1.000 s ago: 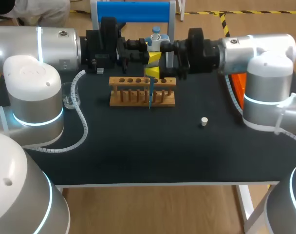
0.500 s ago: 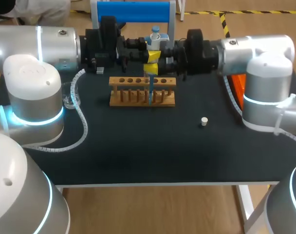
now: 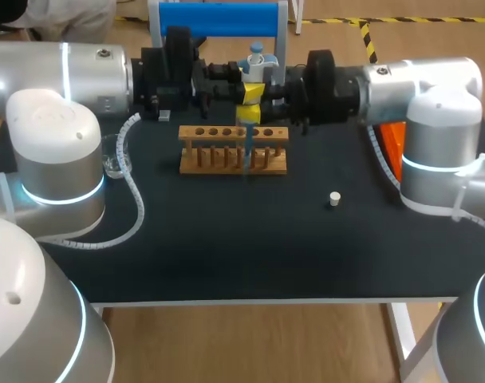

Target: Invert the test tube, pick up the pipette, mount the tip to pipette, aspirate from beaker and dispense into the tube, eject the tip, return the pipette, and cap with the stopper.

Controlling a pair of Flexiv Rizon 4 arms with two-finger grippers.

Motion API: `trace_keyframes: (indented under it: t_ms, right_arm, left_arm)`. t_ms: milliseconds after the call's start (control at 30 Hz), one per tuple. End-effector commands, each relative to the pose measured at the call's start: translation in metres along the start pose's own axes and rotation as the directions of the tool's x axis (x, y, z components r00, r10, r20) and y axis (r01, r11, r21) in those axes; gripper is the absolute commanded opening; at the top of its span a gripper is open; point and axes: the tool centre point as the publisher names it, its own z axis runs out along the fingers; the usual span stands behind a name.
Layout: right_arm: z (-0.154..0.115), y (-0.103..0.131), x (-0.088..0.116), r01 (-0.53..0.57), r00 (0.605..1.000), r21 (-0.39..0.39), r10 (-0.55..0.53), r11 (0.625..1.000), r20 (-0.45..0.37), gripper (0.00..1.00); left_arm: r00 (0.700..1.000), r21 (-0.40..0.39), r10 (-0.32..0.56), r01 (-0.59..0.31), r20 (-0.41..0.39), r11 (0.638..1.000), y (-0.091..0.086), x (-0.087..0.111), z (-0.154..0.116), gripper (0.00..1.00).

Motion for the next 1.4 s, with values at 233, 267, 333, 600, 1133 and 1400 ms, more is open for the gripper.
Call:
trace_keyframes:
  t_ms: [233, 267, 333, 600, 1133, 1400]
  right_arm:
    - [0.002, -0.004, -0.008, -0.012, 1.000, 0.008, 0.012, 1.000, -0.018, 0.00]
    - [0.000, -0.005, -0.008, -0.013, 1.000, 0.009, 0.013, 1.000, -0.018, 0.00]
    - [-0.004, -0.006, -0.009, -0.011, 1.000, 0.008, 0.012, 1.000, -0.019, 0.00]
    - [-0.029, -0.010, -0.013, 0.012, 1.000, 0.017, -0.012, 1.000, -0.028, 0.00]
    - [-0.118, -0.014, -0.026, 0.018, 0.999, 0.028, -0.017, 0.999, -0.045, 0.00]
    - [-0.145, -0.013, -0.033, 0.029, 0.999, 0.024, -0.028, 0.999, -0.028, 0.00]
  left_arm:
    - [1.000, 0.005, 0.001, -0.002, 0.003, 1.000, 0.002, 0.001, 0.000, 1.00]
    - [1.000, 0.005, 0.001, -0.002, 0.003, 1.000, 0.002, 0.001, 0.000, 1.00]
    - [1.000, 0.005, 0.001, -0.002, 0.003, 1.000, 0.002, 0.001, 0.000, 1.00]
    - [1.000, 0.005, 0.001, -0.002, 0.003, 1.000, 0.002, 0.001, 0.000, 1.00]
    - [1.000, 0.005, 0.001, -0.002, 0.003, 1.000, 0.002, 0.001, 0.000, 1.00]
    - [1.000, 0.005, 0.001, -0.002, 0.003, 1.000, 0.002, 0.001, 0.000, 1.00]
